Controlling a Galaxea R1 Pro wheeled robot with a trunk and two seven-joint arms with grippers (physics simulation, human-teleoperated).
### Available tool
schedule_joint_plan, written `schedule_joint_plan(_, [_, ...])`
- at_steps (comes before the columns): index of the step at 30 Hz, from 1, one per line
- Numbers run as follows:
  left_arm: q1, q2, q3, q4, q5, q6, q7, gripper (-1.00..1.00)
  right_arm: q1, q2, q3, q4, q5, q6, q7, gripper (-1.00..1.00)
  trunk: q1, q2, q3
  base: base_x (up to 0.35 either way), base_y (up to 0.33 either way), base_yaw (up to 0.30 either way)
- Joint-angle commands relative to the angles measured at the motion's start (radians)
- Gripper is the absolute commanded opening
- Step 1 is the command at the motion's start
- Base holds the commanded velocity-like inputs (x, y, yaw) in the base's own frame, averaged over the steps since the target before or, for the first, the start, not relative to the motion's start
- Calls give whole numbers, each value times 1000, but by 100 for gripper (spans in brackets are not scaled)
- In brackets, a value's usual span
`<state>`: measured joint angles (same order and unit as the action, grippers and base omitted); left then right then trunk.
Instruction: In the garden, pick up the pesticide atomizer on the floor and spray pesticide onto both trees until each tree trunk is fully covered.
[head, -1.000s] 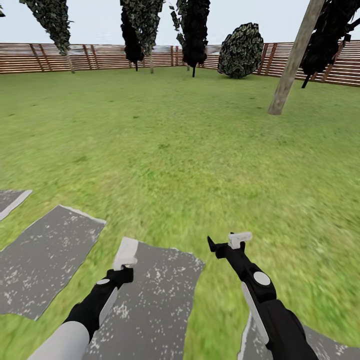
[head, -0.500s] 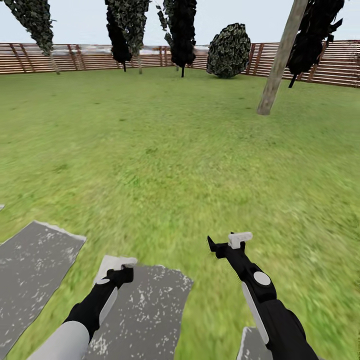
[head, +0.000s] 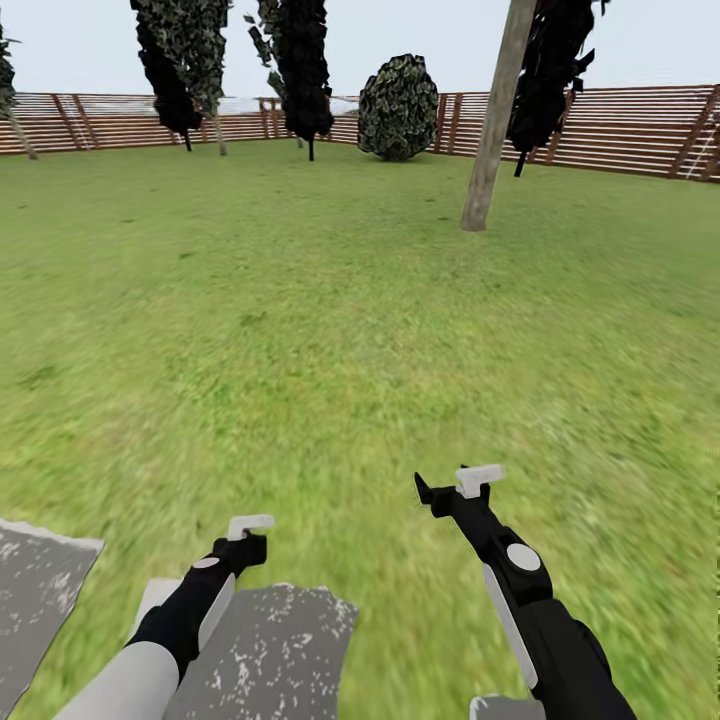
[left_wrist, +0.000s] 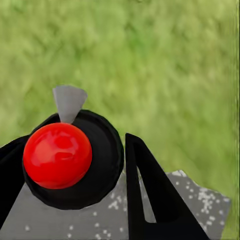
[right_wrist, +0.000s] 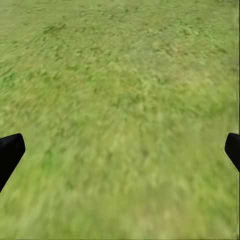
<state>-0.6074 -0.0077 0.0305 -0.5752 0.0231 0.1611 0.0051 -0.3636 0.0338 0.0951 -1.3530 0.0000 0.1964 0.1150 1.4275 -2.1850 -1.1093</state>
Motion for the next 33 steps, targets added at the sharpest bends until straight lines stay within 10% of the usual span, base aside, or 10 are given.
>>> schedule_joint_plan(1, [0,0,0,0,0,0,0,-100,0,0,0,0,0,0,0,100,0,0,0,340,0,-292])
schedule_joint_plan(33, [0,-1,-1,-1,0,0,0,-100,0,0,0,-2,1,1,0,100,0,0,0,339,19,-292])
